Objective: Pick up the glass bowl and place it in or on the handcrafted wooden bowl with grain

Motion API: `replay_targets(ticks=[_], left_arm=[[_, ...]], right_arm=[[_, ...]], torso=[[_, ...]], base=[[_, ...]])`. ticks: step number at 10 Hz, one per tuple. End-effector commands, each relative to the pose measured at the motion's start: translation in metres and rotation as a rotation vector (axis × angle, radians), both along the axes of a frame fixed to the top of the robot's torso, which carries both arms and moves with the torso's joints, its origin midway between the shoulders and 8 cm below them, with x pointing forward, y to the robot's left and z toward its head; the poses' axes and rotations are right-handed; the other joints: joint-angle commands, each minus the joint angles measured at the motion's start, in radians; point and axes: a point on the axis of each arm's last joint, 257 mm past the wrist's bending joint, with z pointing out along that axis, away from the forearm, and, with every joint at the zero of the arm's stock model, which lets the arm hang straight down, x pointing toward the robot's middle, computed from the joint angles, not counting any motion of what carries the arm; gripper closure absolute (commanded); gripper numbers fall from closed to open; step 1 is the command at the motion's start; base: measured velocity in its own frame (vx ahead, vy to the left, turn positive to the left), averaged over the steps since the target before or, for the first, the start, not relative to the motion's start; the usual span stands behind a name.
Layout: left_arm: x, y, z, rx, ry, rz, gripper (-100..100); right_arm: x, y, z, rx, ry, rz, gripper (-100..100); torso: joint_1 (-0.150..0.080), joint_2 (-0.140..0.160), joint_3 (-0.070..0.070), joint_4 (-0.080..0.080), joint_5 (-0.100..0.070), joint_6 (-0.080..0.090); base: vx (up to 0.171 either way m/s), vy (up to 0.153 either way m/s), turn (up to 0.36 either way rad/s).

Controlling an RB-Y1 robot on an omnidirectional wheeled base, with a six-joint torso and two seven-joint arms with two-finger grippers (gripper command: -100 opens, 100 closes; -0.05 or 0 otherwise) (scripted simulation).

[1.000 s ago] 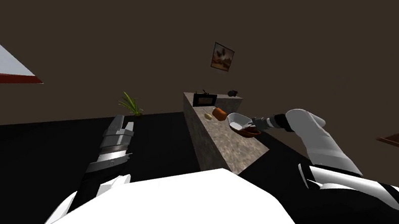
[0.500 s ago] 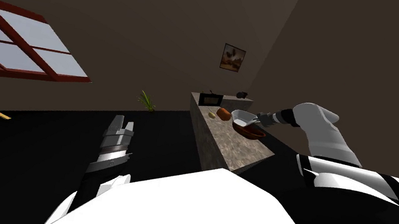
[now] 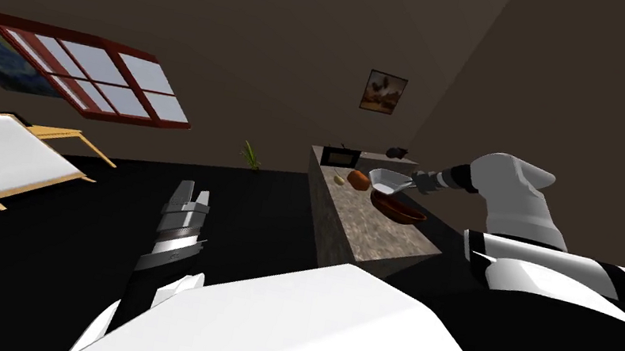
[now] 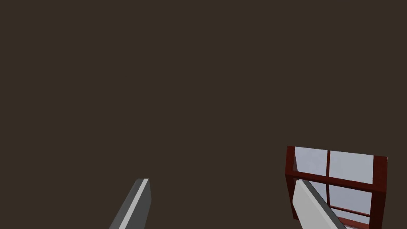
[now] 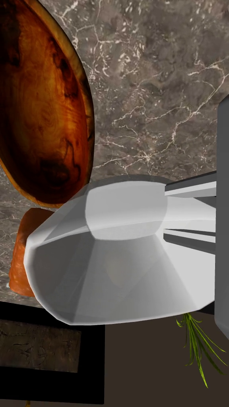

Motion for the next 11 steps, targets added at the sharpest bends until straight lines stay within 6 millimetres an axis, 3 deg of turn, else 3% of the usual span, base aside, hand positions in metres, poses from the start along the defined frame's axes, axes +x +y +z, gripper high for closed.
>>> replay_targets(ticks=[1,5,11], left_arm=[[0.0,0.0,0.0,0.0,0.0,0.0,0],[0.0,0.0,0.0,0.0,0.0,0.0,0],[0.0,0.0,0.0,0.0,0.0,0.0,0]], right_arm=[[-0.004,-0.015,0.013,0.023,-0.022,-0.07,100],[-0.01,-0.039,0.029,0.071,-0.052,-0.182,100],[-0.027,-0.07,0.036,0.135,-0.065,-0.34,100]], torso=[[0.0,0.0,0.0,0.0,0.0,0.0],[0.001,0.0,0.001,0.002,0.0,0.004],[0.003,0.002,0.003,0.004,0.002,0.005]], base=[[-0.235,-0.109,0.45],[-0.135,-0.085,0.239],[-0.136,-0.082,0.23]])
